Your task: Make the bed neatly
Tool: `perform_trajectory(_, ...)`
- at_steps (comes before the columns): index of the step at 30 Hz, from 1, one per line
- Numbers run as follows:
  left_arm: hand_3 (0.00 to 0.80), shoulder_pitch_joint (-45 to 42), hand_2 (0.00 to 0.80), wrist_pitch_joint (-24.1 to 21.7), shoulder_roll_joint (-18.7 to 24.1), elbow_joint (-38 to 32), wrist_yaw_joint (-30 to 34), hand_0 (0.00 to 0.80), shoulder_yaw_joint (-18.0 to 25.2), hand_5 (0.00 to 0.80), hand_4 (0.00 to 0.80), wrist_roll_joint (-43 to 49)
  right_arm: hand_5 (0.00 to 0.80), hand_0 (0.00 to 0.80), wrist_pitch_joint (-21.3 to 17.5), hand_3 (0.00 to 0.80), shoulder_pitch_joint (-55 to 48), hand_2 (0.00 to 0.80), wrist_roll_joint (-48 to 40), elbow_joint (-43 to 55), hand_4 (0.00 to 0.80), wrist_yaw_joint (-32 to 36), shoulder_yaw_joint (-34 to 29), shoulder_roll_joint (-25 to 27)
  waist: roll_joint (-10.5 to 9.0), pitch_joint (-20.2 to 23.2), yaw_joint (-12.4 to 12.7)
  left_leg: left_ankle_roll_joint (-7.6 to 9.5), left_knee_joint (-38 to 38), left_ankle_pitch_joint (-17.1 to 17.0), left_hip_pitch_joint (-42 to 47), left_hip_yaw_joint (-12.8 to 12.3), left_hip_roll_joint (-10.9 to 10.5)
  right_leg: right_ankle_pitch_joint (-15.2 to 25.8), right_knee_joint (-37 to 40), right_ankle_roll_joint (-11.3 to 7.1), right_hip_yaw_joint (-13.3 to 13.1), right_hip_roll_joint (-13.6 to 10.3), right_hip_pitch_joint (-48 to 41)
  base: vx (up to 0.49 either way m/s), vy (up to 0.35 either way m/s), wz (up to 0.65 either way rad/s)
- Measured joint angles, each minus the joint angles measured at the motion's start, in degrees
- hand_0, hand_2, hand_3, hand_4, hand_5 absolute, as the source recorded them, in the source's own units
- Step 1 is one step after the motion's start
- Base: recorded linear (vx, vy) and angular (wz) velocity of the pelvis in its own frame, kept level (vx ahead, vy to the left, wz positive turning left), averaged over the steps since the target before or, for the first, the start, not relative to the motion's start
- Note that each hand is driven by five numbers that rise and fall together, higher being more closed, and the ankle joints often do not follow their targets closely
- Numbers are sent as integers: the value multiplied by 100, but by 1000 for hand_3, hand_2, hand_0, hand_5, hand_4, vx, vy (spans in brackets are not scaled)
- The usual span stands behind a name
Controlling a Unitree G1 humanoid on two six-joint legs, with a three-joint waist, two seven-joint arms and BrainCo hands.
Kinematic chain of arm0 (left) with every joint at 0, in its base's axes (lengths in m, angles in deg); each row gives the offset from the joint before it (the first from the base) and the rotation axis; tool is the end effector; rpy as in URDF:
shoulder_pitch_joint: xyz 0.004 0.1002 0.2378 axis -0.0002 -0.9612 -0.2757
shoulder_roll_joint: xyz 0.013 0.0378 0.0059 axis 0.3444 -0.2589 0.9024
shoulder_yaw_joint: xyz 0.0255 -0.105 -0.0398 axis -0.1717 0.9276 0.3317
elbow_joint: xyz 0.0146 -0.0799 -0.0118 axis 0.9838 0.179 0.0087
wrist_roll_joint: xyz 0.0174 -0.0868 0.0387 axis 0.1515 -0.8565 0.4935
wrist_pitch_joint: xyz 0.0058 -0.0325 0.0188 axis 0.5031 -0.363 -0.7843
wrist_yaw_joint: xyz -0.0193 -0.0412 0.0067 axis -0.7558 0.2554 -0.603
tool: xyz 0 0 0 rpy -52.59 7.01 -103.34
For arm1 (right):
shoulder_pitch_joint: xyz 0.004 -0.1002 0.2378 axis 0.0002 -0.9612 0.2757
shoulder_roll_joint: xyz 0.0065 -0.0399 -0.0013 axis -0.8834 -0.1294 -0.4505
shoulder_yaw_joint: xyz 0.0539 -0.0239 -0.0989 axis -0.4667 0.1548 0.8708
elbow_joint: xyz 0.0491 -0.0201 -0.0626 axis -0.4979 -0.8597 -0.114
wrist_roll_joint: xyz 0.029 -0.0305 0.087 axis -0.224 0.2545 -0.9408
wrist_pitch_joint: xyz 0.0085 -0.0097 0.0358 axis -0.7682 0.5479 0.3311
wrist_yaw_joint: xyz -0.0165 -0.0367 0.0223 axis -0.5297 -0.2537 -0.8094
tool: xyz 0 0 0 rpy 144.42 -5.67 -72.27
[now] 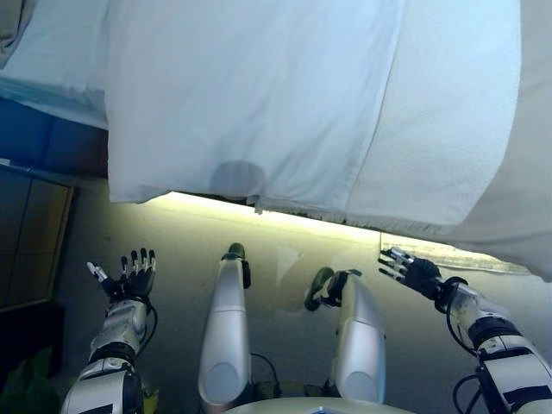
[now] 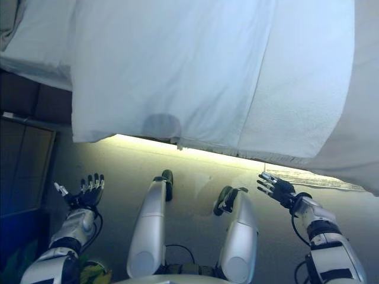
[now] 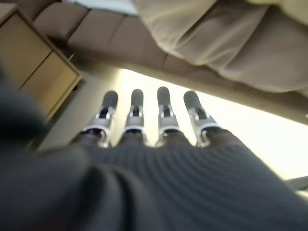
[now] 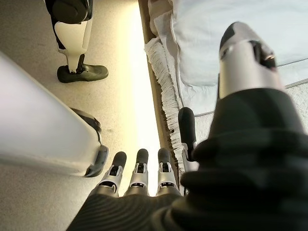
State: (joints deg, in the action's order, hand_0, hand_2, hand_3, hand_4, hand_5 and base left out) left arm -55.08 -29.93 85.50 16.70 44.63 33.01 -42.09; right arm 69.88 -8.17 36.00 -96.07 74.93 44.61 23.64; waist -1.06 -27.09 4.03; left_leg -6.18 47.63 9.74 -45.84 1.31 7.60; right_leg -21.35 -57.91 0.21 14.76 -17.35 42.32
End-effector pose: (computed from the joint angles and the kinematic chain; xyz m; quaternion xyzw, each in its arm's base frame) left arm 0.1950 0.2892 -0.0432 -0.7171 -0.0622 0.1810 0.6702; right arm 0.2216 -0.3107 -0.0081 0.1976 0.3154 0.0554 0.9265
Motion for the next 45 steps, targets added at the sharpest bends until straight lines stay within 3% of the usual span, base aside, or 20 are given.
perform_trajectory(8, 0, -584, 0, -159, -477, -1804, 2621, 0, -599, 0, 0, 547, 0, 0, 9, 0, -623, 0, -19, 395, 0, -331, -15, -433, -47, 7, 31, -26, -384, -97, 449, -66, -2, 23, 290, -44, 19, 27, -408, 23, -40, 3)
perform_trajectory(18, 0, -618, 0, -356, -540, -2360, 4069, 0, -779, 0, 0, 1195, 0, 0, -14, 0, -684, 0, -19, 381, 0, -379, -15, -549, -55, 15, 169, -23, -772, -240, 766, -148, 24, 168, 621, -44, 8, 105, -642, 13, -17, -3)
perform_trajectory(27, 0, -342, 0, -456, -456, -2527, 4077, 0, -753, 0, 0, 1119, 0, 0, -43, 0, -654, 0, -15, 214, 0, -313, -19, -514, -52, 16, 155, -64, -675, -192, 718, -168, 36, 155, 567, -43, -24, 101, -590, 66, 30, -1)
perform_trajectory(34, 0, 24, 0, -574, -88, -2518, 3864, 0, -509, 0, 0, 697, 0, 0, -86, 0, -659, 0, 8, -28, 0, -192, -144, -271, -80, 36, 119, -50, -403, -50, 546, -263, 87, 80, 400, -93, -193, 120, -371, 48, 90, -9)
perform_trajectory(45, 0, 687, 0, -747, 377, -2471, 3550, 0, -479, 0, 0, 426, 0, 0, -278, 0, -711, 0, 1, -422, 0, 4, -476, -96, -163, 11, -151, 27, 220, 194, -113, -285, 214, 143, 127, -135, -351, 224, 226, -2, 96, -8)
